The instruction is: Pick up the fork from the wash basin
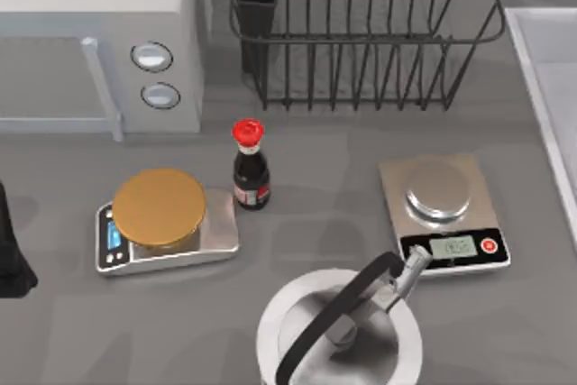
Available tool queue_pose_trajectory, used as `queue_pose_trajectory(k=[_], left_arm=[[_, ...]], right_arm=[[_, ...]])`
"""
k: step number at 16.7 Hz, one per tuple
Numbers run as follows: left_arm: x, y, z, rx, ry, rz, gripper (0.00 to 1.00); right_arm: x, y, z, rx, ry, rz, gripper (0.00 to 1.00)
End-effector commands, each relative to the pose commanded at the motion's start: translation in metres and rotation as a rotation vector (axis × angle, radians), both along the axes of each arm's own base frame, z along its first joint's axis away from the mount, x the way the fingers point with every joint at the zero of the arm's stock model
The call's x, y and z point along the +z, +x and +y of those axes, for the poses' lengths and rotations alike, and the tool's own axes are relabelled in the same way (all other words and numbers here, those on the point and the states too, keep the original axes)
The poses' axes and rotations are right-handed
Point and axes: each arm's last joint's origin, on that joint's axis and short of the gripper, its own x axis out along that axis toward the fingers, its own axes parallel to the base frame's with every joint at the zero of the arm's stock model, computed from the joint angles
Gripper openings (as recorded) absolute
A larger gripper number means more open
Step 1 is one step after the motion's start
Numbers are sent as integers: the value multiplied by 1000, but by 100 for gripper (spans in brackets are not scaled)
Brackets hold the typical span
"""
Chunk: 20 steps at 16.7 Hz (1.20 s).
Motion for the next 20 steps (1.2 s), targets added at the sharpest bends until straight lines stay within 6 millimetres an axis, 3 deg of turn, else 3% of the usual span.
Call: queue_pose_trajectory(k=[6, 10, 15, 18, 20], left_arm=[[0, 0, 0, 0, 0, 0, 100], [0, 0, 0, 0, 0, 0, 100], [0, 0, 0, 0, 0, 0, 100], [0, 0, 0, 0, 0, 0, 100], [0, 0, 0, 0, 0, 0, 100]], right_arm=[[4, -1, 8, 0, 1, 0, 0], [34, -24, 69, 2, 4, 11, 0], [78, -99, 157, 4, 4, 32, 0], [86, -128, 183, 4, 1, 43, 0], [87, -131, 185, 4, 0, 44, 0]])
